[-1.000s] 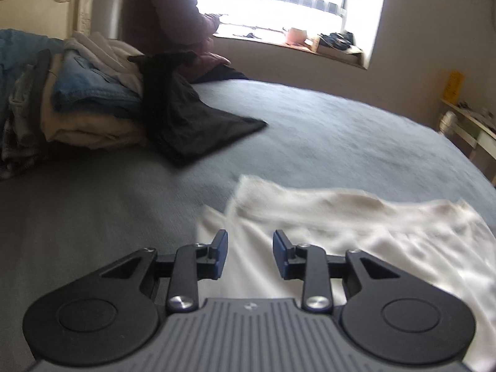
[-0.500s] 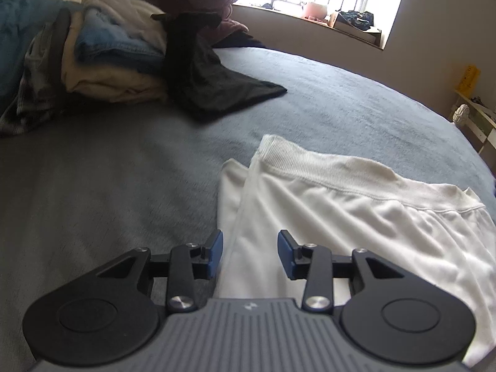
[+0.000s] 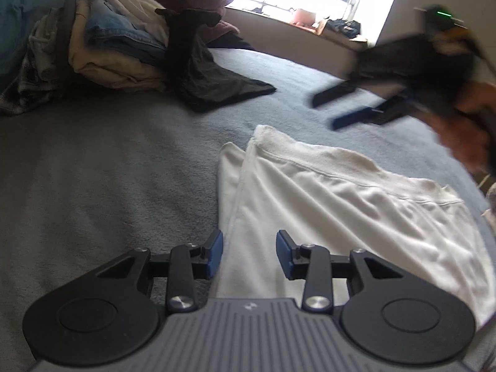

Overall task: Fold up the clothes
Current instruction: 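Pinch the sweatshirt corner with the right gripper while the left gripper pinches the ribbed edge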

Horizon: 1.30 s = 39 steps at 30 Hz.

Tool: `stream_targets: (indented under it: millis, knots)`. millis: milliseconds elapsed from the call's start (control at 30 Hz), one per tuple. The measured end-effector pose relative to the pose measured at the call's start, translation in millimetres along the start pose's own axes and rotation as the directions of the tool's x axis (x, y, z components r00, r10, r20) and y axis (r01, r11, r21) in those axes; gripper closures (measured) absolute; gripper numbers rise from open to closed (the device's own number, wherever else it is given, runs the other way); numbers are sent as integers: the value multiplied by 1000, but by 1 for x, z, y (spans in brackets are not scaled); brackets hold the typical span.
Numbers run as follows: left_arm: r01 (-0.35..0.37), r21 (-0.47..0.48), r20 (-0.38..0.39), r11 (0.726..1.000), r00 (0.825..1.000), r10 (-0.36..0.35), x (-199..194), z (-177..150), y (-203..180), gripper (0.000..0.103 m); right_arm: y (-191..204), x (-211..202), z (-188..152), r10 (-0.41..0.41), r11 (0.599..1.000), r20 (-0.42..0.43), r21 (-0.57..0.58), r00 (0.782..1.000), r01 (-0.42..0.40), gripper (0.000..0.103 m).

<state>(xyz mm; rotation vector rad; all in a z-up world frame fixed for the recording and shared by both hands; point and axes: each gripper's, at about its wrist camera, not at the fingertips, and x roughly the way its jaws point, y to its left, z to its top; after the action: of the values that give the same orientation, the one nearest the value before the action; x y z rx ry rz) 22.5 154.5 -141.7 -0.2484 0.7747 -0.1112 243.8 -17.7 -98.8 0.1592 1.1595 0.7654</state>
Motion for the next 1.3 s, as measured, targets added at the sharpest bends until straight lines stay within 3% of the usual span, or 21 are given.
stream_targets:
  millis: [167,300,500,833,1033,1167,1300]
  knots:
    - [60,0,32,998,998,-60,8,4,8,66,4,42,32,-66,995,-94,70,993,73,43]
    - [107,-3,46,994,993,-106,17,10,13,67,15,60,48,-137,988,-148,46,979,145,42]
    - [152,-1,56,988,987,-151,32,17,14,67,31,77,65,-250,965,-278,0,927,261,41]
    - [167,-58,68,984,984,-163,45,21,17,67,53,112,74,-268,956,-442,-15,856,291,43]
    - [173,-93,75,981,983,-166,48,17,19,67,37,118,68,-276,943,-449,45,850,330,45]
    - [173,-86,90,981,982,-165,47,15,17,76,33,115,65,-300,933,-437,48,848,355,61]
    - [167,-90,95,982,983,-159,47,15,19,82,31,106,60,-304,936,-399,43,865,349,77]
